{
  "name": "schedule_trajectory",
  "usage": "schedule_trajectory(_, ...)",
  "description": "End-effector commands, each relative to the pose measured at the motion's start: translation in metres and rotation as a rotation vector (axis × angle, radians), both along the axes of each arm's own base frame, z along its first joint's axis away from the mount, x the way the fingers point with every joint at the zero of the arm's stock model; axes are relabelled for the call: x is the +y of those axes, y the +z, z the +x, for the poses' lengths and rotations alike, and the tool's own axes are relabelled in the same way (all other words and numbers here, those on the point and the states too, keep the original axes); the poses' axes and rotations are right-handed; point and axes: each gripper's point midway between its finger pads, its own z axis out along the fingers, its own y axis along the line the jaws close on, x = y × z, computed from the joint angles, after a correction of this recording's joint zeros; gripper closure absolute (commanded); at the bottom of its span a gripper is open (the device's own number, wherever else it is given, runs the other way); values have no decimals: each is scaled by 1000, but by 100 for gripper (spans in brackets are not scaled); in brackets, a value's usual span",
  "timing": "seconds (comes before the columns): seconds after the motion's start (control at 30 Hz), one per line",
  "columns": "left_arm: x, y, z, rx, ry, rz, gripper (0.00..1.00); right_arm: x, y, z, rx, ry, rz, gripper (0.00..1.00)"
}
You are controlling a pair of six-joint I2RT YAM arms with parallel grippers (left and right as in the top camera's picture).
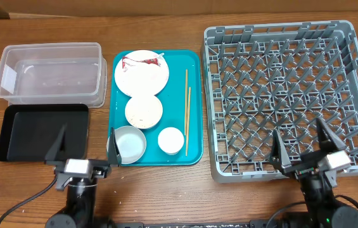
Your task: Sort waste into correct bins and load items into the dishwasher
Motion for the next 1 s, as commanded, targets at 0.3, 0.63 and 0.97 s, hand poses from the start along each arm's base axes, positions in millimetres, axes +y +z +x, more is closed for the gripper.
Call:
schedule_trajectory(0.3,-13,83,0,-57,-59,55,0,0,60,-15,-109,-31,-79,0)
schedule_trajectory(0.63,-16,105,92,293,-111,37,0,1,74,45,187,-18,-87,0)
schedule_trajectory(0.97,-41,67,202,798,-225,46,0,3,60,124,735,9,-99,0)
